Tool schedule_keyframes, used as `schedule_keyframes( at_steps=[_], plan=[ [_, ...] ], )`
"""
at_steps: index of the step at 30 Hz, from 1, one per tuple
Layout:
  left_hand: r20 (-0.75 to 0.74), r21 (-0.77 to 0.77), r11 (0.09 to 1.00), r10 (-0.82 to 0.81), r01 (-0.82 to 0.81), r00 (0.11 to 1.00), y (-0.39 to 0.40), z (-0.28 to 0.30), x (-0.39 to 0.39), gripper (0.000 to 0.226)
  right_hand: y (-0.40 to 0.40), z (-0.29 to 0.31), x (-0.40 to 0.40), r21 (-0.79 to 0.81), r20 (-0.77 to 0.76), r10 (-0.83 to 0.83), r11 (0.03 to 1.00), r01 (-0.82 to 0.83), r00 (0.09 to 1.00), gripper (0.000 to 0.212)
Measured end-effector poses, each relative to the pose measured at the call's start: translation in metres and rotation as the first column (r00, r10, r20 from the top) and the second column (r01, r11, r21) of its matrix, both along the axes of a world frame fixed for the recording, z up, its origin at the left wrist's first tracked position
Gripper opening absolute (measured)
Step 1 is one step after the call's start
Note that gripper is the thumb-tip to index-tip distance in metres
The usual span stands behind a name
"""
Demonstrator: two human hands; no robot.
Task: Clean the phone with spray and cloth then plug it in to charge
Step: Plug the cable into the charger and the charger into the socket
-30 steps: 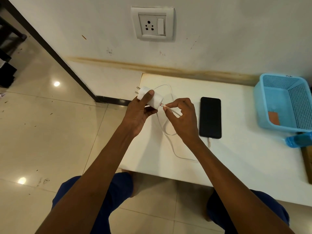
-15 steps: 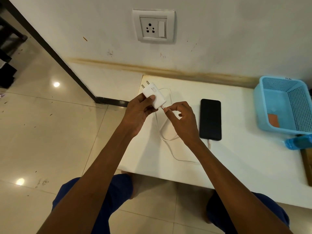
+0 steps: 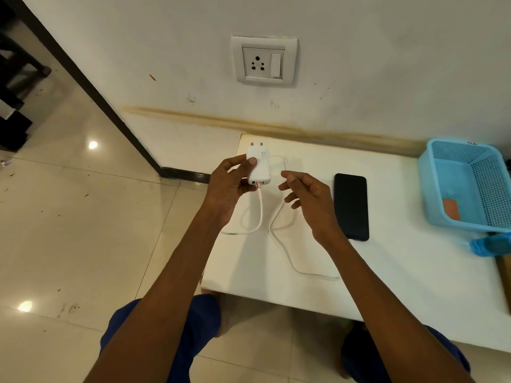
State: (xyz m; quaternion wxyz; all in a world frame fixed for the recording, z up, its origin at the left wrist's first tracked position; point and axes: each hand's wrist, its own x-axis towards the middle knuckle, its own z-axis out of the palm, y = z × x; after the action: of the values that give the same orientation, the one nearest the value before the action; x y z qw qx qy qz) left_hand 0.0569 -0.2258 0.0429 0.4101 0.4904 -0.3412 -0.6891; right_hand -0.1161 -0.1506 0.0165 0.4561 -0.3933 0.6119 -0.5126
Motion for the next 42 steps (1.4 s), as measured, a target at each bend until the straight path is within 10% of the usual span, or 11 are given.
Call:
schedule_keyframes(
  at_steps=[22, 42],
  plan=[
    [0.049, -0.154, 0.977, -0.140, 0.146, 0.989, -0.003, 0.004, 0.012, 0.027, -0.037, 0.036, 0.006, 0.146, 0.325, 0.081, 0.980, -0.135, 0.942, 0.034],
    [-0.013, -0.254, 0.944, 0.213, -0.210, 0.977, -0.017, 0.008, 0.024, 0.016, -0.121, 0.082, 0.014, 0.053, 0.323, -0.099, 0.995, 0.087, 0.941, 0.008]
  ],
)
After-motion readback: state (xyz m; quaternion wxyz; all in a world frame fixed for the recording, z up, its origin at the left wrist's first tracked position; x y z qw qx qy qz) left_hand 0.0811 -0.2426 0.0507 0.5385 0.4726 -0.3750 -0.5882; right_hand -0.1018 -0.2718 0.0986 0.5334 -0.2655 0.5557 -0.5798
